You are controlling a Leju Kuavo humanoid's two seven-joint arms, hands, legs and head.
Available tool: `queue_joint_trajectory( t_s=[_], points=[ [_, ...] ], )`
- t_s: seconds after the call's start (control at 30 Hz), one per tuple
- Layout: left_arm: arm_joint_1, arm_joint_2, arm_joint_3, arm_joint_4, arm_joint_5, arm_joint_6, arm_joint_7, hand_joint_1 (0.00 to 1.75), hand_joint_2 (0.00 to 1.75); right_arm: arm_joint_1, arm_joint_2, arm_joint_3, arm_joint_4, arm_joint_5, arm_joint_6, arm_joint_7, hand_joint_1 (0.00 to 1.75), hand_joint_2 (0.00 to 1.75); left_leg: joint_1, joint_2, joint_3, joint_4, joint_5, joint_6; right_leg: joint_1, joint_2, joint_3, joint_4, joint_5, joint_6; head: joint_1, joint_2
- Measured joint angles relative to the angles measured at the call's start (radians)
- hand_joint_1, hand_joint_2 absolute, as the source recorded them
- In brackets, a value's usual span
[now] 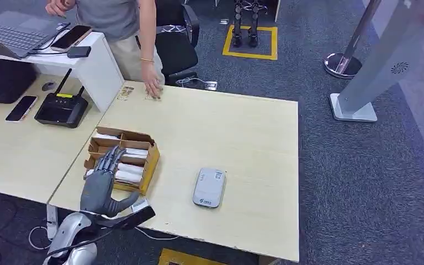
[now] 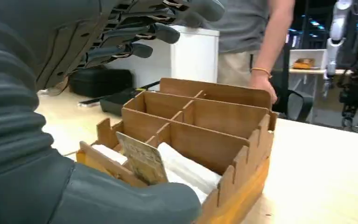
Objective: Pass the card to the sensor for recognition and then transmit it.
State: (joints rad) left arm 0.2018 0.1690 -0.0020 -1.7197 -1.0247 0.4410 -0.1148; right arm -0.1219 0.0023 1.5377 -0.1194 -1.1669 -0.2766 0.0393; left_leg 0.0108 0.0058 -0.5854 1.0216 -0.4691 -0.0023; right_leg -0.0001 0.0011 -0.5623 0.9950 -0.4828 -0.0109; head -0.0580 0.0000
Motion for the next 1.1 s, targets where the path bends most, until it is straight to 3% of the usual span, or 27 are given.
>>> queue_joint_trajectory(
  t_s=[0.4, 0.83, 1.1],
  points=[
    [-0.044, 0.05, -0.104, 0.031, -0.079, -0.043, 0.044, 0.0, 1.75, -0.001, 0.0, 0.005, 0.0, -0.008, 0.0, -0.01, 0.0, 1.75, 0.0, 0.0, 0.0, 0.0, 0.0, 0.0, 0.0, 0.0, 0.0, 0.0, 0.0, 0.0, 0.0, 0.0],
    [-0.09, 0.131, -0.204, 0.055, -0.282, -0.104, 0.13, 0.0, 1.75, -0.001, -0.002, 0.013, 0.001, -0.018, 0.003, -0.009, 0.0, 1.75, 0.0, 0.0, 0.0, 0.0, 0.0, 0.0, 0.0, 0.0, 0.0, 0.0, 0.0, 0.0, 0.0, 0.0],
    [-0.109, 0.17, -0.257, 0.055, -0.305, -0.142, 0.134, 0.0, 1.75, -0.001, -0.002, 0.014, 0.002, -0.029, 0.005, -0.008, 0.0, 1.75, 0.0, 0.0, 0.0, 0.0, 0.0, 0.0, 0.0, 0.0, 0.0, 0.0, 0.0, 0.0, 0.0, 0.0]
  ],
)
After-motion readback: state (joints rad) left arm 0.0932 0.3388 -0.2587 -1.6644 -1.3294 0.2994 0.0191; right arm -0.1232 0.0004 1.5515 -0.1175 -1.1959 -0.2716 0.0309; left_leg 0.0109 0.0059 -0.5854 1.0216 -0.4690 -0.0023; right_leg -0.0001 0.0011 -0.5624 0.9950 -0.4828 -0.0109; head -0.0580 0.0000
